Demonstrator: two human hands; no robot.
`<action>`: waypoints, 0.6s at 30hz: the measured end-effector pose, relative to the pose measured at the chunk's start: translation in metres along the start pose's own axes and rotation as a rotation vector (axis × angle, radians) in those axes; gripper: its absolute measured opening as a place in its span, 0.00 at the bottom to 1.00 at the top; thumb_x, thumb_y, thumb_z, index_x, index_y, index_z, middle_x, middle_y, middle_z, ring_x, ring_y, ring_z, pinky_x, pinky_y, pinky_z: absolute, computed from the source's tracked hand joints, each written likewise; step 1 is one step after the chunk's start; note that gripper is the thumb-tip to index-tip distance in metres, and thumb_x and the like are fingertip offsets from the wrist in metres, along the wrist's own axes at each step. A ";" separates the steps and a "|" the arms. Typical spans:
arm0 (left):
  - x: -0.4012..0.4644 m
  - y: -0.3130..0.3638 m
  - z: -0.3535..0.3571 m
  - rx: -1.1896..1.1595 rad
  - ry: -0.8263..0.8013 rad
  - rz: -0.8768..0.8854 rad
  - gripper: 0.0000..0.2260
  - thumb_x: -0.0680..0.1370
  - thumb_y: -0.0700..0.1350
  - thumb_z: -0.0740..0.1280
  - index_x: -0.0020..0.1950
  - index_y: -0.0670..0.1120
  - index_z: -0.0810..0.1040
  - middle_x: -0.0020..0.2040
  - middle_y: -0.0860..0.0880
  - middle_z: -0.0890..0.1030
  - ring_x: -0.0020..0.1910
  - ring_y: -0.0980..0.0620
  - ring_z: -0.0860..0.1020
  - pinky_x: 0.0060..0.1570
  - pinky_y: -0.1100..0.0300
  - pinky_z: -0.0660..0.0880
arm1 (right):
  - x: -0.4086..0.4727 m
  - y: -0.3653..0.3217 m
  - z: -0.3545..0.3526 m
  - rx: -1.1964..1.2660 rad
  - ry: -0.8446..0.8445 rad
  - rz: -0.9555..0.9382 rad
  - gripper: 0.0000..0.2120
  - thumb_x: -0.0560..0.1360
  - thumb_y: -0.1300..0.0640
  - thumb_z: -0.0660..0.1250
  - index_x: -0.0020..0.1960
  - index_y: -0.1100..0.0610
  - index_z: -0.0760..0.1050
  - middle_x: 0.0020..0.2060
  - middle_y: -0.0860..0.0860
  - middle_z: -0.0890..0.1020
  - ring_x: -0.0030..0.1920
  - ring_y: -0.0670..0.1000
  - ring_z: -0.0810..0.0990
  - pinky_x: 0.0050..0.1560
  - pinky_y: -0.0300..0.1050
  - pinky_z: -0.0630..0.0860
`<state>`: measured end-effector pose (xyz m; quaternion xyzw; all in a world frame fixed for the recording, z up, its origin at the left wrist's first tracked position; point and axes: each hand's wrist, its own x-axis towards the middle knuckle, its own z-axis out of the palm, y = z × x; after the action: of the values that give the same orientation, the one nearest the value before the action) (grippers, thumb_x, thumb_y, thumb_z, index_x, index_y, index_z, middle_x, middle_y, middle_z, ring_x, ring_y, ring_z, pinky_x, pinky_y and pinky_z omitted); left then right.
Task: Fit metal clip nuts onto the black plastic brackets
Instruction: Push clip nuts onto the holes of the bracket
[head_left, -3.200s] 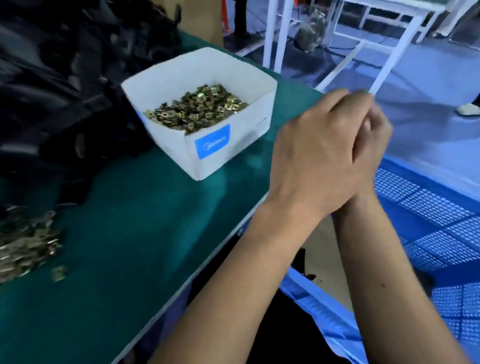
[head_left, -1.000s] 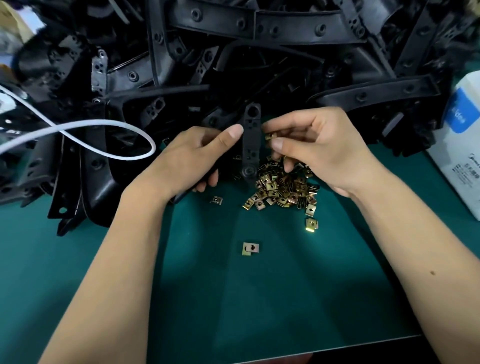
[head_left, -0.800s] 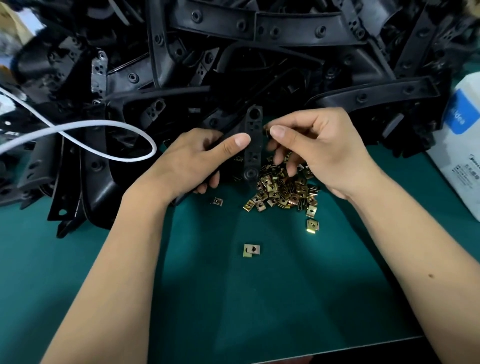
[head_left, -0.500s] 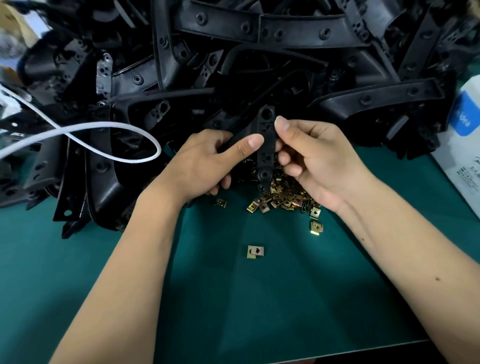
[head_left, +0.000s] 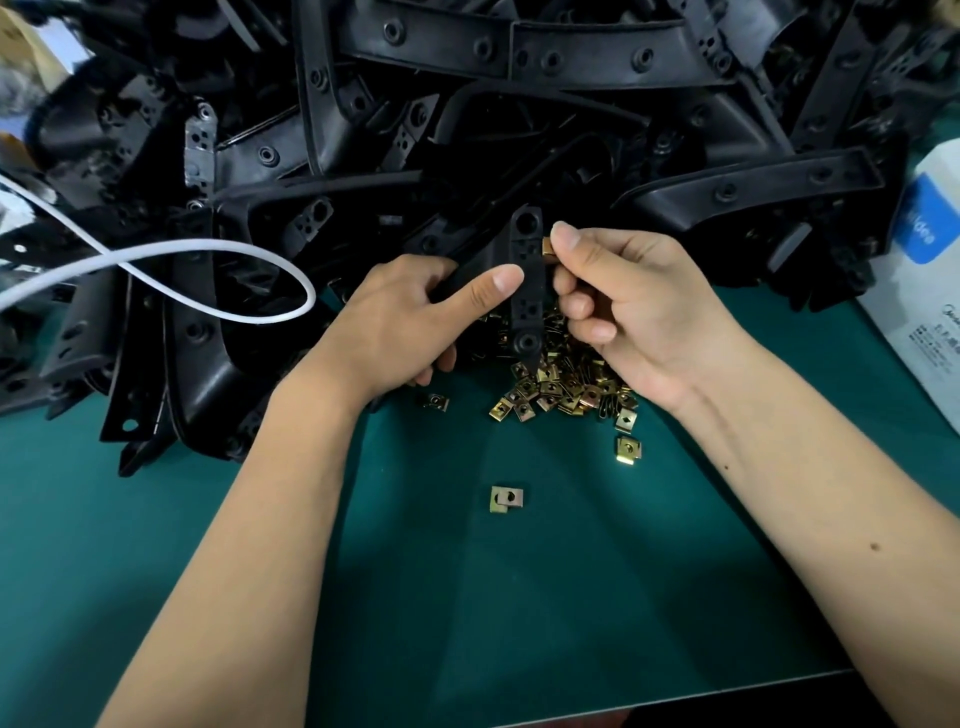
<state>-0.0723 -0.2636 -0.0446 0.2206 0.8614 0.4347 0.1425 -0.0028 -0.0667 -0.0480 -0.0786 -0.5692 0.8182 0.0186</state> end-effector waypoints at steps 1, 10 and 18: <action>0.000 0.000 0.000 0.005 -0.001 -0.001 0.34 0.68 0.80 0.61 0.41 0.48 0.78 0.29 0.47 0.82 0.20 0.52 0.77 0.22 0.65 0.70 | 0.000 0.000 0.001 0.004 0.007 0.001 0.08 0.81 0.57 0.69 0.45 0.60 0.81 0.31 0.49 0.77 0.29 0.44 0.72 0.23 0.33 0.66; -0.002 0.004 0.001 0.007 0.004 -0.008 0.30 0.70 0.78 0.62 0.40 0.50 0.78 0.28 0.48 0.81 0.20 0.53 0.76 0.22 0.65 0.70 | -0.002 0.000 0.004 -0.042 0.031 -0.027 0.09 0.81 0.58 0.69 0.43 0.60 0.80 0.31 0.49 0.77 0.29 0.44 0.73 0.25 0.35 0.68; -0.003 0.005 0.003 0.090 0.018 -0.007 0.32 0.66 0.80 0.61 0.36 0.51 0.75 0.27 0.49 0.81 0.20 0.53 0.77 0.21 0.66 0.70 | -0.002 -0.003 -0.001 -0.261 0.064 -0.098 0.11 0.80 0.59 0.71 0.40 0.60 0.81 0.29 0.51 0.77 0.28 0.46 0.72 0.23 0.36 0.67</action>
<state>-0.0667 -0.2607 -0.0418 0.2200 0.8821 0.3969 0.1262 -0.0008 -0.0647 -0.0458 -0.0785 -0.6731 0.7324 0.0662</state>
